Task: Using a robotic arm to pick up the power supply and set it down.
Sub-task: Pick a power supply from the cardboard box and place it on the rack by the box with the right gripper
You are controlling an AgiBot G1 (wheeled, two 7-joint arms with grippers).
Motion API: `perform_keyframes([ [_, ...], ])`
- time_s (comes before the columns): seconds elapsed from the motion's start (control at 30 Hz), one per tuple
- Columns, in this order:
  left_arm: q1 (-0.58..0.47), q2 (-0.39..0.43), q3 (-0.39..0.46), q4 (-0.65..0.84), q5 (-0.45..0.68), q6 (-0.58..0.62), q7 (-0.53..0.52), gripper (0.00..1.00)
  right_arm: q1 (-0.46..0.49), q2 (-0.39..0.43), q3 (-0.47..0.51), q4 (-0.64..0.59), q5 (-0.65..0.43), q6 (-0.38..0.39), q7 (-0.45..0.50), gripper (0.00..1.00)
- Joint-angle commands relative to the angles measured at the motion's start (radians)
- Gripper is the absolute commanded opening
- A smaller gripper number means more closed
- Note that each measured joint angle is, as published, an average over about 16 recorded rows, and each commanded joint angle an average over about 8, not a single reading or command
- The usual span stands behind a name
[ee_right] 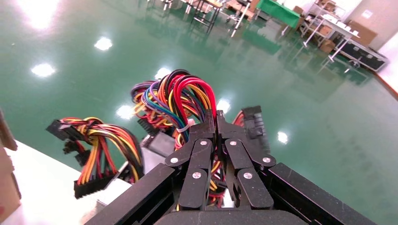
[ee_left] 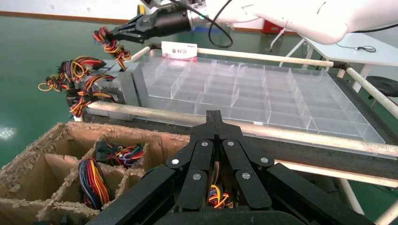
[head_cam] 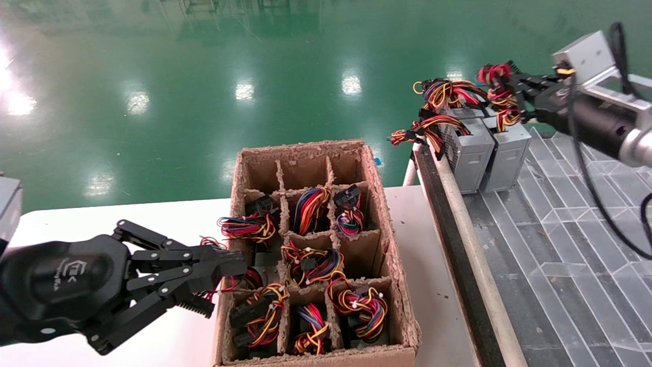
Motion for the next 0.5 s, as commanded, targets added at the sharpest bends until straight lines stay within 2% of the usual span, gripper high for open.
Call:
perform_keyframes([
  [0.03, 0.000, 0.000, 0.000, 0.000, 0.000, 0.000, 0.000, 0.00, -0.001, -0.012, -0.009, -0.003, -0.010, 0.003, 0.008, 0.00],
  [0.07, 0.000, 0.000, 0.000, 0.000, 0.000, 0.000, 0.000, 0.00, -0.001, -0.015, -0.011, -0.005, -0.013, 0.004, 0.010, 0.00],
  [0.1, 0.000, 0.000, 0.000, 0.000, 0.000, 0.000, 0.000, 0.00, 0.000, -0.017, -0.013, -0.006, -0.015, 0.004, 0.011, 0.05],
  [0.13, 0.000, 0.000, 0.000, 0.000, 0.000, 0.000, 0.000, 0.00, 0.001, -0.019, -0.015, -0.007, -0.018, 0.004, 0.013, 0.14],
  [0.33, 0.000, 0.000, 0.000, 0.000, 0.000, 0.000, 0.000, 0.00, 0.001, -0.026, -0.019, -0.009, -0.030, 0.018, 0.028, 0.89],
  [0.37, 0.000, 0.000, 0.000, 0.000, 0.000, 0.000, 0.000, 0.00, 0.000, -0.026, -0.019, -0.008, -0.032, 0.022, 0.031, 0.96],
  [0.4, 0.000, 0.000, 0.000, 0.000, 0.000, 0.000, 0.000, 0.00, -0.001, -0.026, -0.019, -0.007, -0.034, 0.026, 0.035, 1.00],
  [0.5, 0.000, 0.000, 0.000, 0.000, 0.000, 0.000, 0.000, 0.00, -0.004, -0.021, -0.019, -0.001, -0.041, 0.034, 0.048, 1.00],
])
